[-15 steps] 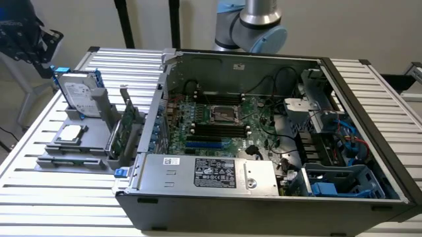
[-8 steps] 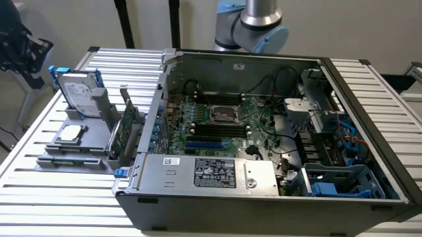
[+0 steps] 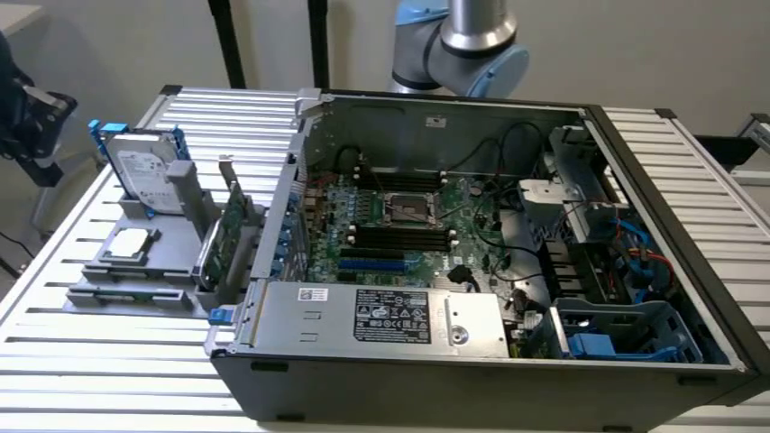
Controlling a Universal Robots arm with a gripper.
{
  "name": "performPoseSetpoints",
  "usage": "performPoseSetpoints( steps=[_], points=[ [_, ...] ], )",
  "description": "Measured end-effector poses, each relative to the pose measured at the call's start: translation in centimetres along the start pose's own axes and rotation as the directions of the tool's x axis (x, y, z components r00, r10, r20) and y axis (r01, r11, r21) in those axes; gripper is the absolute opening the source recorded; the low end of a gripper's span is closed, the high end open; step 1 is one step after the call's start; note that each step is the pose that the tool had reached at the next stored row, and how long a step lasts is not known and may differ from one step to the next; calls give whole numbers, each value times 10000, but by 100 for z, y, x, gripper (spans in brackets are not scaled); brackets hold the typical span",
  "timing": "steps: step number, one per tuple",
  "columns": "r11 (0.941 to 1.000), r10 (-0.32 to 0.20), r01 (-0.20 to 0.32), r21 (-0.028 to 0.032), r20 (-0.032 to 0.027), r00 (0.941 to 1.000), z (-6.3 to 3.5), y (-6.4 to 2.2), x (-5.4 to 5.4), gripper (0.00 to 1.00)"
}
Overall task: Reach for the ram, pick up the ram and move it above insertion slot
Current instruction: 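Reach for the ram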
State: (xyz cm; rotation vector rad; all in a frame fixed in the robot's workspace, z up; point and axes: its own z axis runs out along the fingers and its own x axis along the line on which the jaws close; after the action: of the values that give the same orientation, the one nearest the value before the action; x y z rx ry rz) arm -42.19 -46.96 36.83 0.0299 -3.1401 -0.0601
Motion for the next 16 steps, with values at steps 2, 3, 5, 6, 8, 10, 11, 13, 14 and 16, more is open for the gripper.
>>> performPoseSetpoints(
  steps=[2,3,5,6,8,10,11,13,14,16],
  points=[
    [10000,-1,1,1,-1,10000,-1,-93,1,11],
    [10000,-1,1,0,-1,10000,-1,-138,2,11],
    [10000,0,0,1,-1,10000,-2,-228,4,11],
    [10000,-1,1,1,-1,10000,-1,-273,5,11],
    [10000,-1,1,0,0,10000,-2,-364,6,11],
    [10000,0,0,0,0,10000,-1,-456,9,11],
    [10000,0,0,0,0,10000,0,-502,10,11],
    [10000,-3,3,-1,-1,10000,6,-572,7,11],
    [10000,-9,9,1,-1,10000,11,-590,-4,11],
    [10000,-26,26,0,-1,10000,20,-604,-60,11]
  ],
)
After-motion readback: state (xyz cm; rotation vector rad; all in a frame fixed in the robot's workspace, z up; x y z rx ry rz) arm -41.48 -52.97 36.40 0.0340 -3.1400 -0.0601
